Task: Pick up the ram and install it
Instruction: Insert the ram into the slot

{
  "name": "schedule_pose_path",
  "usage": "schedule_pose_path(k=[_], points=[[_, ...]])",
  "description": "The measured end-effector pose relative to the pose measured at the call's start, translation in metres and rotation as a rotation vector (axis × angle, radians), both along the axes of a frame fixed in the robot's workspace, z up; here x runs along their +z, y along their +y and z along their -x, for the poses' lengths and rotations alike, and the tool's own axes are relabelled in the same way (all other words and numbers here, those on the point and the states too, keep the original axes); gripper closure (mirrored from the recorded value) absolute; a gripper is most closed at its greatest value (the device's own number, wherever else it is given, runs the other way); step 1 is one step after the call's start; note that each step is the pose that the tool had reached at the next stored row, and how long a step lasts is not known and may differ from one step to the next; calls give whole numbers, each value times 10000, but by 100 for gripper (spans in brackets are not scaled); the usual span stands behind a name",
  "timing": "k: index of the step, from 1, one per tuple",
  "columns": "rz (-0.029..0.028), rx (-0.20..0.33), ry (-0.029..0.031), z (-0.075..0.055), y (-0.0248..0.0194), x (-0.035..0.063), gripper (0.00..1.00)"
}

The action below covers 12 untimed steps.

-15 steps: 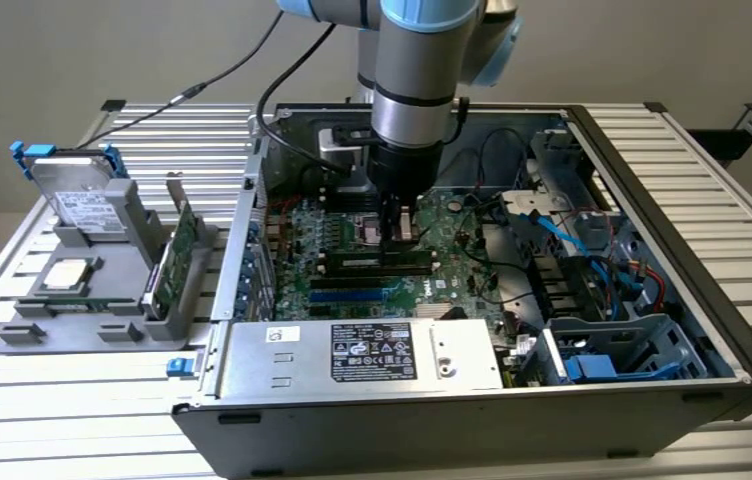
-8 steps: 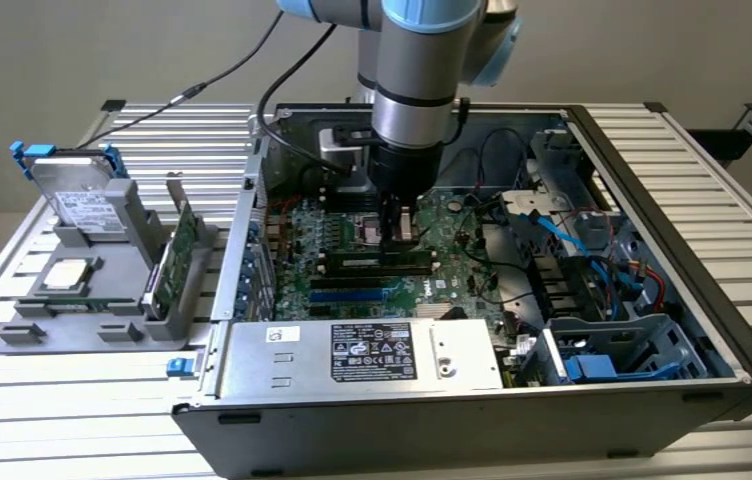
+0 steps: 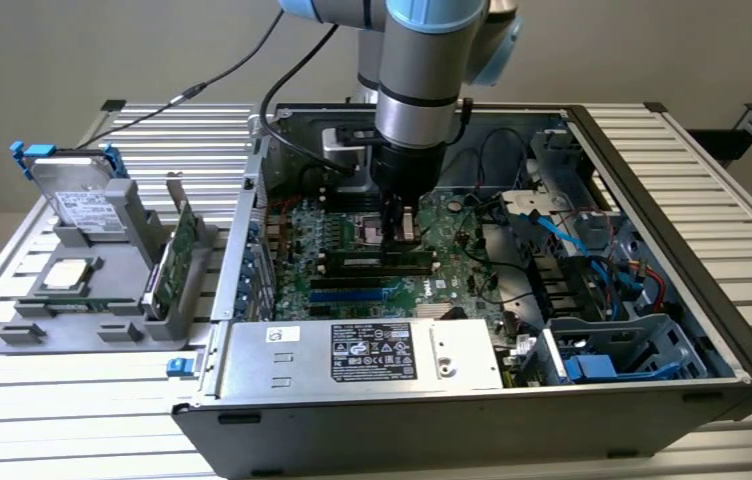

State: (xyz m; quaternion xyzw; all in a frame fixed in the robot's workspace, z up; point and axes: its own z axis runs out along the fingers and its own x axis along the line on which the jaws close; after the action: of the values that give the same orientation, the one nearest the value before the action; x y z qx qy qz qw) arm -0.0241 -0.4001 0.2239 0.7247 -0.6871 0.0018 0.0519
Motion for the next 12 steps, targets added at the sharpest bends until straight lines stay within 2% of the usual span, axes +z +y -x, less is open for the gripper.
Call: schedule_pose_path(k=[12], points=[[-1,-96,7,-2,0,0,87]])
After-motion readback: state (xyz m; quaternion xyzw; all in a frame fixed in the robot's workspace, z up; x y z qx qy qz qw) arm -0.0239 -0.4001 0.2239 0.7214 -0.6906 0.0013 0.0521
